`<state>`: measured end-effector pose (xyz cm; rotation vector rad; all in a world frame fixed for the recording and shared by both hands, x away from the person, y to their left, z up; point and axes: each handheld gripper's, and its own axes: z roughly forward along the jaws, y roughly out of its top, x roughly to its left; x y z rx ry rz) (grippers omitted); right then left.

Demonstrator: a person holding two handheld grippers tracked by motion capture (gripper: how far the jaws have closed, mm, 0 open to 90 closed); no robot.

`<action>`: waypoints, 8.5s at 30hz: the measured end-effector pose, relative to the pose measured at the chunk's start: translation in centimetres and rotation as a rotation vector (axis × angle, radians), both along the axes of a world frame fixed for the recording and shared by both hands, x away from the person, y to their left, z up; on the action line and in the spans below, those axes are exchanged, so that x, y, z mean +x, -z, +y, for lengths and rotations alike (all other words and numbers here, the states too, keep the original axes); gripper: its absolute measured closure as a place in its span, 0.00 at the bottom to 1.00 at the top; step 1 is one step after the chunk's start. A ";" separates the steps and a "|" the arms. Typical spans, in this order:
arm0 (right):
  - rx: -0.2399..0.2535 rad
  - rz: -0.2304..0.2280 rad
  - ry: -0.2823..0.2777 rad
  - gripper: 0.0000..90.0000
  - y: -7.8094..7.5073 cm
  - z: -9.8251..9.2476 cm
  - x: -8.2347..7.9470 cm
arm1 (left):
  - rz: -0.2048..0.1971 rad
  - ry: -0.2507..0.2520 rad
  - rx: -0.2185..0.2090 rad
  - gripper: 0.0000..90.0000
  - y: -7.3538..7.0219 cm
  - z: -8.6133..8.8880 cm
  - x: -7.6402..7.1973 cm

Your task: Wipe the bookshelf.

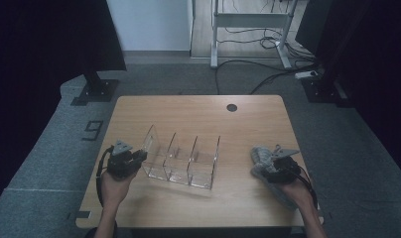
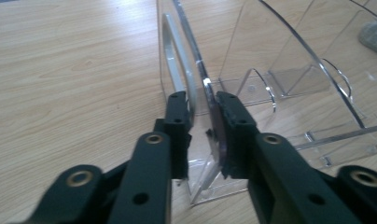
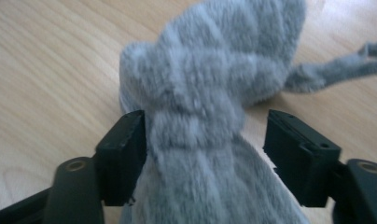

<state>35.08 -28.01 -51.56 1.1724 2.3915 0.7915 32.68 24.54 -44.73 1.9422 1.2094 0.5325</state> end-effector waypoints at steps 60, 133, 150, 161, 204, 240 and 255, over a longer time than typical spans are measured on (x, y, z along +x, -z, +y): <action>0.176 -0.057 -0.198 0.70 -6.1 6.9 -0.9 | -0.023 0.017 0.034 0.94 0.0 -0.1 0.2; 0.143 -0.065 -0.501 0.69 -7.6 14.8 -8.0 | -0.024 -0.041 0.059 0.95 0.1 -0.8 0.1; 0.163 -0.045 -0.541 0.70 -7.6 15.0 -9.0 | -0.017 -0.041 0.058 0.95 0.0 -0.9 0.0; 0.149 0.016 -0.500 0.70 -5.3 15.2 -7.5 | -0.013 -0.032 0.055 0.96 0.0 -0.7 0.0; 0.148 0.055 -0.242 0.69 -3.1 13.1 -1.2 | -0.011 -0.007 0.052 0.96 0.0 -0.5 0.1; 0.028 0.101 -0.160 0.69 0.3 13.5 2.4 | -0.012 -0.014 0.051 0.95 0.0 -0.6 0.1; 0.032 0.109 -0.212 0.69 -0.2 14.0 0.8 | -0.004 -0.041 0.059 0.96 0.0 -1.0 0.1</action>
